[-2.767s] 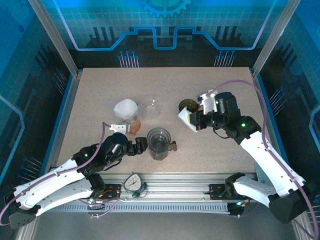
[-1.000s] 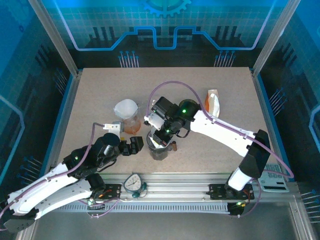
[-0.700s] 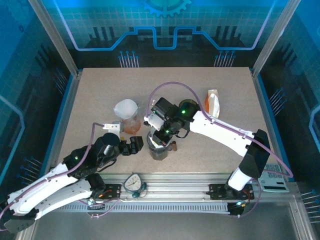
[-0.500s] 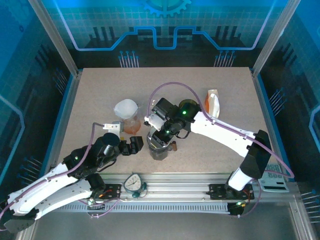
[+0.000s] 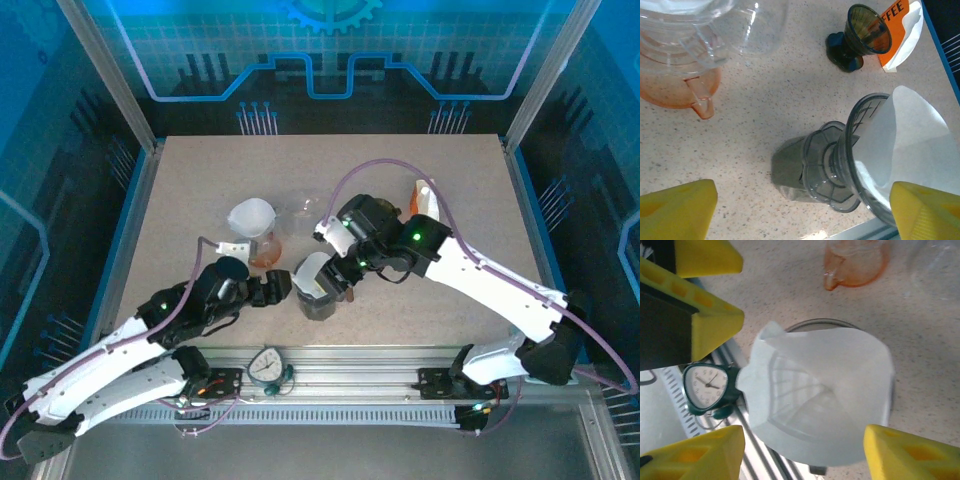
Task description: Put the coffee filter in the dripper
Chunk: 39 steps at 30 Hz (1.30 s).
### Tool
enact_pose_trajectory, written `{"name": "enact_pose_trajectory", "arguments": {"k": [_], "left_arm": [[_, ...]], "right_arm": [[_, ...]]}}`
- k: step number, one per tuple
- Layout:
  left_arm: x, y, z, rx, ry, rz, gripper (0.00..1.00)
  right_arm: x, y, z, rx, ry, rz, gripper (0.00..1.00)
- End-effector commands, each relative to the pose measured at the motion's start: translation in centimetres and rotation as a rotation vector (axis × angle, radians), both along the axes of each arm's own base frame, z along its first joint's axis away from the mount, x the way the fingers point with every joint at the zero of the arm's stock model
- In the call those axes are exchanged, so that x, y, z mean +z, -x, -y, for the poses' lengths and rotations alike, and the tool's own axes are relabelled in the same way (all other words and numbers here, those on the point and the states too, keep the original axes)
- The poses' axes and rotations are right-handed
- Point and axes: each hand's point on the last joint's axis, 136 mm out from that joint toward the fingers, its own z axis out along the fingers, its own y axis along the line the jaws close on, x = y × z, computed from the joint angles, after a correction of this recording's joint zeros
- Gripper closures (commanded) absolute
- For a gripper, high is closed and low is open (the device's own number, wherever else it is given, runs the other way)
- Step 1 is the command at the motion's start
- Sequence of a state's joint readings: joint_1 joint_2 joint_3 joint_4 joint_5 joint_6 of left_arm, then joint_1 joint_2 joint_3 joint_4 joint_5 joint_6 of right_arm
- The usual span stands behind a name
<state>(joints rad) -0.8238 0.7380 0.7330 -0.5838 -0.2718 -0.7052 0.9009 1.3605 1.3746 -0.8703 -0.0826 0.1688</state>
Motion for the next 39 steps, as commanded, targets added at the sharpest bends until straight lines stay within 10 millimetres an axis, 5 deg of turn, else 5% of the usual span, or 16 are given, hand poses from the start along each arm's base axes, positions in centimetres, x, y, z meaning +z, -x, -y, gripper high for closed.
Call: {"name": "enact_pose_trajectory", "arguments": {"k": [1,9,18,28,39], "left_arm": [[2.6,-0.5,2.6,-0.102,0.087,0.016,0.16],[1.8,-0.3,5.2,-0.231,0.074,-0.030,0.15],[-0.3,-1.0,4.5,-0.190,0.039,-0.104,0.41],[-1.3,-1.3,3.7,-0.149,0.038,-0.131,0.42],[-1.6,-1.2,3.5,-0.144,0.044,-0.147,0.43]], "right_arm": [[-0.2,-2.0,1.2,-0.111,-0.003,0.049,0.35],[-2.2,-3.7,2.4,-0.174,0.020,0.039,0.33],[-4.1,-4.4,2.9,-0.201,0.070,0.029,0.33],[-6.2,-4.9,3.1,-0.215,0.129,0.014,0.33],[-5.2,-4.9,0.9,-0.151,0.083,0.034,0.25]]}}
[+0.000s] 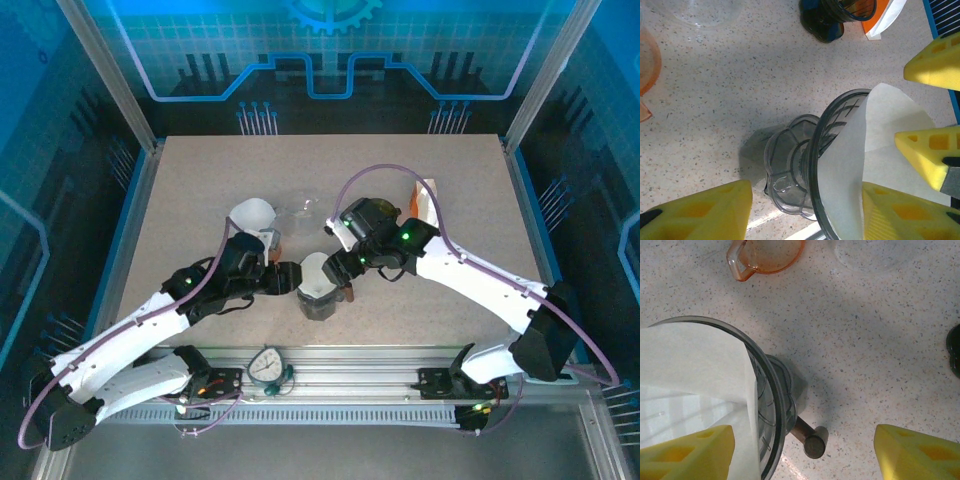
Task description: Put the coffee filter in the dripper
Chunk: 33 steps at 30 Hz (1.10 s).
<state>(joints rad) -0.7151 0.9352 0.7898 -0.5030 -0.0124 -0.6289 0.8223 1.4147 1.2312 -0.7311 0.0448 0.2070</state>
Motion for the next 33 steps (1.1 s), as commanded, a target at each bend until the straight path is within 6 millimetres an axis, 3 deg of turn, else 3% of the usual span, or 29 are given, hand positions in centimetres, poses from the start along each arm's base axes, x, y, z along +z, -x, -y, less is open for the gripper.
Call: {"name": "enact_pose_trajectory", "arguments": {"k": [1,10,24,33], "left_arm": [[-0.3,0.4,0.0,-0.009,0.010,-0.027,0.43],[-0.8,0.3,0.4,-0.015,0.012,-0.043,0.47],[-0.5,0.4,0.2,-0.004,0.041,-0.034,0.50],[0.3,0.1,0.5,-0.012,0.116,-0.006,0.38]], "right_arm": [[0.3,-0.2,-1.6,0.035,-0.013,0.007,0.24],[-2.0,0.0,-2.8,0.102,0.099,-0.017,0.18],[-5.2,-0.3,-2.4,0.102,0.221,-0.038,0.17],[-5.8,-0.3,-2.4,0.094,0.239,-0.041,0.16]]}}
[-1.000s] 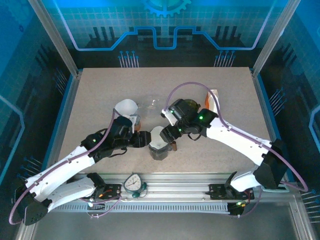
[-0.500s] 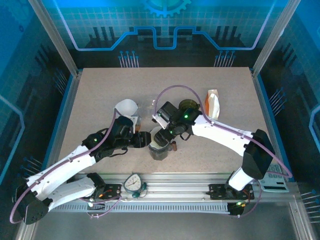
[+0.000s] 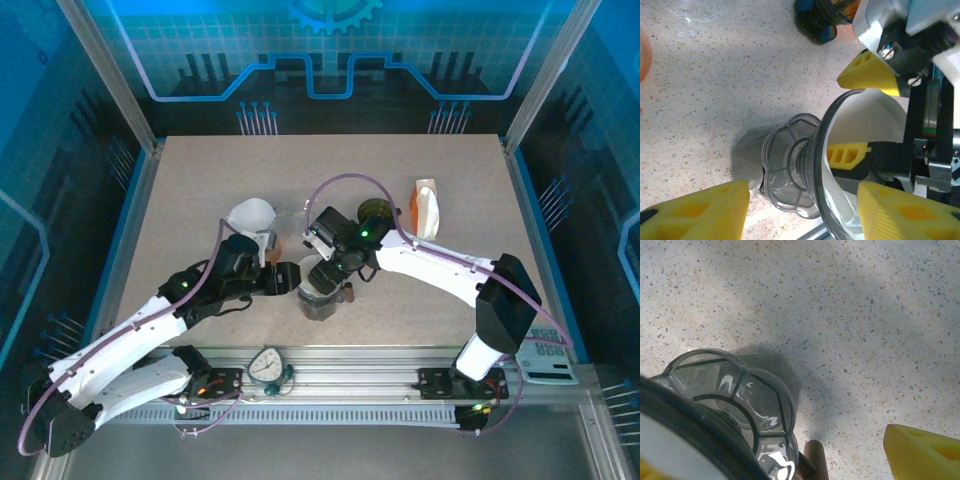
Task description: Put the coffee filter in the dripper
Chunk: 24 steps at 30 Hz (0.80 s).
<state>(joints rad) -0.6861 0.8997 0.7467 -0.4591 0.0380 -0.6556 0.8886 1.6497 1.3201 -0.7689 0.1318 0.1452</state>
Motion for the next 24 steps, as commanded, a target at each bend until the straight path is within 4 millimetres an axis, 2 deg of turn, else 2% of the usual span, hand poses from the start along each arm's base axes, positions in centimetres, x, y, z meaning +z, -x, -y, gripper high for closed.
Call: {"name": "enact_pose_trajectory", "arguments": {"k": [1,6,14,21,24], "left_arm": [[0.3,0.0,0.8,-0.024,0.056,0.001,0.37],[0.6,-0.1,1.5,-0.048,0.078,0.007,0.34],[-0.5,-0.4,1.5,-0.042,0.047,-0.032,0.51],[-0.6,-0.3,1.2,-0.029,0.041,-0.039,0.54],[-0.7,-0.4,1.2,-0.025,0.040,-0.043,0.60]], "right_arm": [[-0.3,0.3,-0.1,0.014,0.033,0.001,0.17],[-0.4,0.3,-0.2,0.012,0.033,-0.003,0.17],[-0.9,0.3,-0.1,0.010,0.045,-0.006,0.16],[-1.1,0.2,0.1,0.009,0.057,-0.004,0.17],[-1.1,0.2,0.2,0.007,0.059,-0.005,0.17]]}}
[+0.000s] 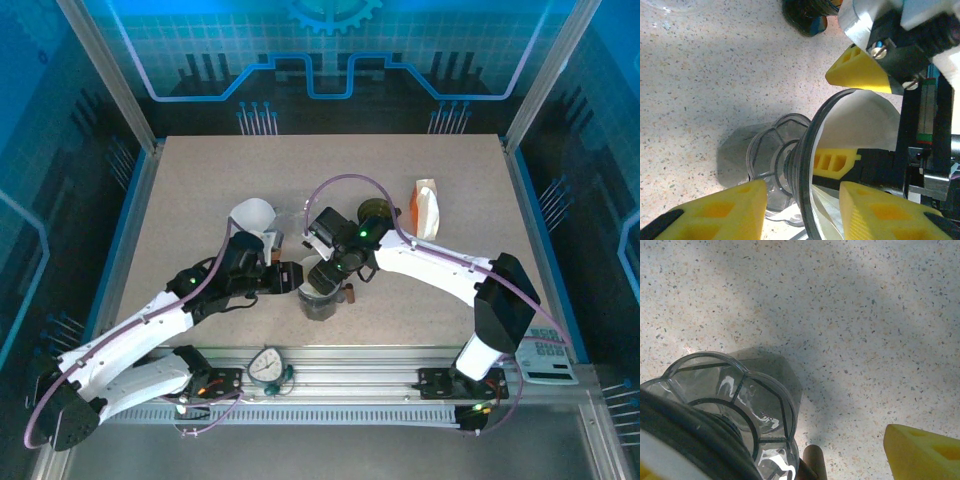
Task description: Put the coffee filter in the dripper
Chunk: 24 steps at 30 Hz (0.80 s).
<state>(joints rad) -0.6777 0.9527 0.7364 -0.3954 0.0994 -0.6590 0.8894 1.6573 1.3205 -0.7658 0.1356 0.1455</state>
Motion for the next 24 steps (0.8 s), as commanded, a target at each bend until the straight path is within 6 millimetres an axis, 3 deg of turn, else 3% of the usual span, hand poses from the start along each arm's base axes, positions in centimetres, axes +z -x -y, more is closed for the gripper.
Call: {"name": "enact_pose_trajectory", "arguments": {"k": [1,9,11,14,16,24], "left_arm": [[-0.11,0.02,-0.11,0.009,0.007,-0.019,0.63],[0.04,0.31,0.10,-0.005,0.019,-0.027,0.80],[0.04,0.44,0.14,-0.008,0.021,-0.031,0.79],[0.03,0.52,-0.21,0.002,0.011,-0.033,0.68],[0.13,0.50,-0.50,0.012,0.005,-0.028,0.67],[0.24,0.74,-0.32,0.001,0.013,-0.033,0.79]], "right_arm": [[-0.91,0.30,0.19,0.009,0.054,-0.004,0.16],[-0.99,0.32,0.29,0.004,0.057,-0.005,0.17],[-1.02,0.29,0.22,0.005,0.056,-0.005,0.17],[-1.02,0.28,0.19,0.004,0.054,-0.005,0.17],[-0.98,0.24,0.15,0.003,0.052,-0.004,0.17],[-1.03,0.20,0.17,0.000,0.052,-0.004,0.17]]}}
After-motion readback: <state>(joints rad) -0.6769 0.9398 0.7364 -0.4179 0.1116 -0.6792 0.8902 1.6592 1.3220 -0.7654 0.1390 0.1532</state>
